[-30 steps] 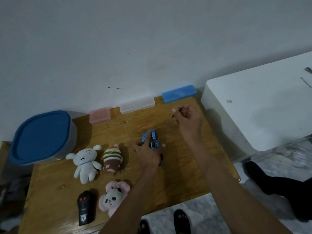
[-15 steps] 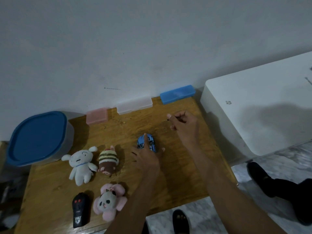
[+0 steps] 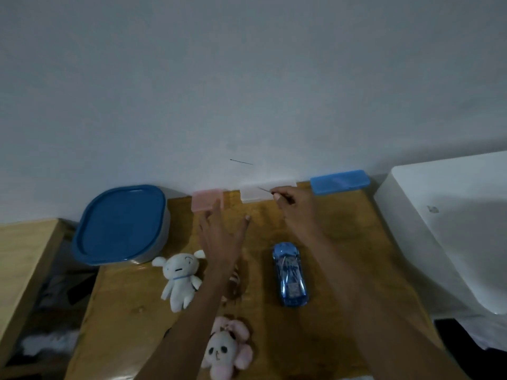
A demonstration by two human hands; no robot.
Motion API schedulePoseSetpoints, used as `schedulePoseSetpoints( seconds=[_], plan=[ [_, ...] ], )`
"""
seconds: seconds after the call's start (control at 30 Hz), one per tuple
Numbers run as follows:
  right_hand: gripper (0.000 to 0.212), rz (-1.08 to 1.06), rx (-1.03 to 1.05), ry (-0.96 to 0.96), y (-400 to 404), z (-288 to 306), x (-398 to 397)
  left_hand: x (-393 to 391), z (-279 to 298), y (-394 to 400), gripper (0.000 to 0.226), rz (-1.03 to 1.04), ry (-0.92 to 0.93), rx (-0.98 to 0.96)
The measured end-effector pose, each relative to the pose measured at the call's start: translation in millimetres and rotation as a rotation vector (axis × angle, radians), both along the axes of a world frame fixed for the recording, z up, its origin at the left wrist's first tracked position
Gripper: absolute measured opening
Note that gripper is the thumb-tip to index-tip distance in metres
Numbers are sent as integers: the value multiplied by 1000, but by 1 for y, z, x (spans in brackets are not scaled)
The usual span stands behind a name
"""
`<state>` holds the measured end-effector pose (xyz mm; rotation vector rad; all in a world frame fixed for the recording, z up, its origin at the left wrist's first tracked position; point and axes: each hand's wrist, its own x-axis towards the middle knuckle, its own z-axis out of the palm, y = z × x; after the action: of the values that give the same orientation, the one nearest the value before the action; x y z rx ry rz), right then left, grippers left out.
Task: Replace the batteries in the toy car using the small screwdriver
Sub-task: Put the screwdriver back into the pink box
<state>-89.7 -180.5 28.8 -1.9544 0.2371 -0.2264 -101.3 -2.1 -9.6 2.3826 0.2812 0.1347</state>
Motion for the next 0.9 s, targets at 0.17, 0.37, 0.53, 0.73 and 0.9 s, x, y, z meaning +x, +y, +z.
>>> schedulePoseSetpoints(
  seconds=[0.17, 0.37, 0.53, 0.73, 0.9],
  plan=[
    [15, 119, -93, -15, 57, -8, 36, 53, -19, 77, 78, -47, 10, -84],
    [14, 175, -171, 50, 105, -46, 81, 102, -61, 121, 79, -158, 70, -229],
    [22, 226, -367, 108, 126, -86, 102, 122, -86, 122, 75, -170, 53, -301],
    [25, 271, -585, -15, 137, -103, 113, 135, -100, 125, 59, -152, -5, -290],
    [17, 289, -702, -97, 140, -111, 114, 139, -102, 124, 55, -133, -3, -291]
  ],
)
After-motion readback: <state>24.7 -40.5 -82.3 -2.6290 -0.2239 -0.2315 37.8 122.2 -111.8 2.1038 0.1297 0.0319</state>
